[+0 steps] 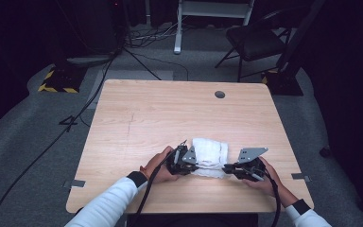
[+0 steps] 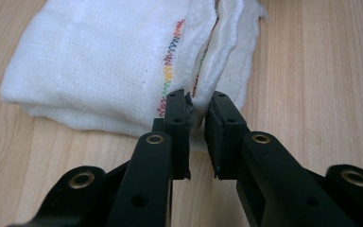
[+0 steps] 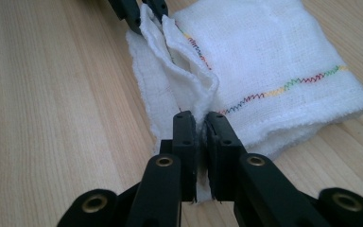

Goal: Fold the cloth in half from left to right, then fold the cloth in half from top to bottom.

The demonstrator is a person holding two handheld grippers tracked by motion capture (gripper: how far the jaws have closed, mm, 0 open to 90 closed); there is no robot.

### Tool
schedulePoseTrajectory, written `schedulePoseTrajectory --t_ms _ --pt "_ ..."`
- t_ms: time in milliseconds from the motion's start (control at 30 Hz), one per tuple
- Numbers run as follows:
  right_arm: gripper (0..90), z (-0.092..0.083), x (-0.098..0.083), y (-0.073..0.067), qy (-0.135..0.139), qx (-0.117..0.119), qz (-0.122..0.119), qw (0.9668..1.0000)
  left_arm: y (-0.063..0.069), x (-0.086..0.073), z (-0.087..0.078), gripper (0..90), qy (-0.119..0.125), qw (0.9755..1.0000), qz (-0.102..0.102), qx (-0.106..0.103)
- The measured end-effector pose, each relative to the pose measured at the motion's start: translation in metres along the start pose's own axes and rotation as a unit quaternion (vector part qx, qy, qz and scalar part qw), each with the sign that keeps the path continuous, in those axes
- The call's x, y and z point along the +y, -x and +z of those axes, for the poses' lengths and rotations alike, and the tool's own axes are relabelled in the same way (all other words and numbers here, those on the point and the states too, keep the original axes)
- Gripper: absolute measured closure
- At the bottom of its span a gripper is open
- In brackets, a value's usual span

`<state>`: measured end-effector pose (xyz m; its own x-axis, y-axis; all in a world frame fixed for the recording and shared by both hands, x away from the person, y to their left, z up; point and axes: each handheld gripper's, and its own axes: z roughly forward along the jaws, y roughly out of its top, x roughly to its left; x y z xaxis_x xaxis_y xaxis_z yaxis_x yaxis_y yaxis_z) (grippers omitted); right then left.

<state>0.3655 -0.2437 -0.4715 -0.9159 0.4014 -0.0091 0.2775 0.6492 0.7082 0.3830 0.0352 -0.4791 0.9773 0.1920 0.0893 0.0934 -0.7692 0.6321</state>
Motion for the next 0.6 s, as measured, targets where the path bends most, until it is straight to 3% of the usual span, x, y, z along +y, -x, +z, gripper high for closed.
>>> schedulePoseTrajectory --t_ms 433,600 --pt "83.0 0.0054 -0.0057 -0.0017 -0.009 -0.001 0.0 1.0 0.0015 -0.0045 0.0038 77.9 0.005 0.9999 -0.013 -0.005" --pt "78.9 0.0059 -0.008 -0.0039 -0.011 -0.003 -0.002 0.9999 0.0026 -0.0064 0.0039 74.6 0.01 0.9998 -0.016 -0.008"
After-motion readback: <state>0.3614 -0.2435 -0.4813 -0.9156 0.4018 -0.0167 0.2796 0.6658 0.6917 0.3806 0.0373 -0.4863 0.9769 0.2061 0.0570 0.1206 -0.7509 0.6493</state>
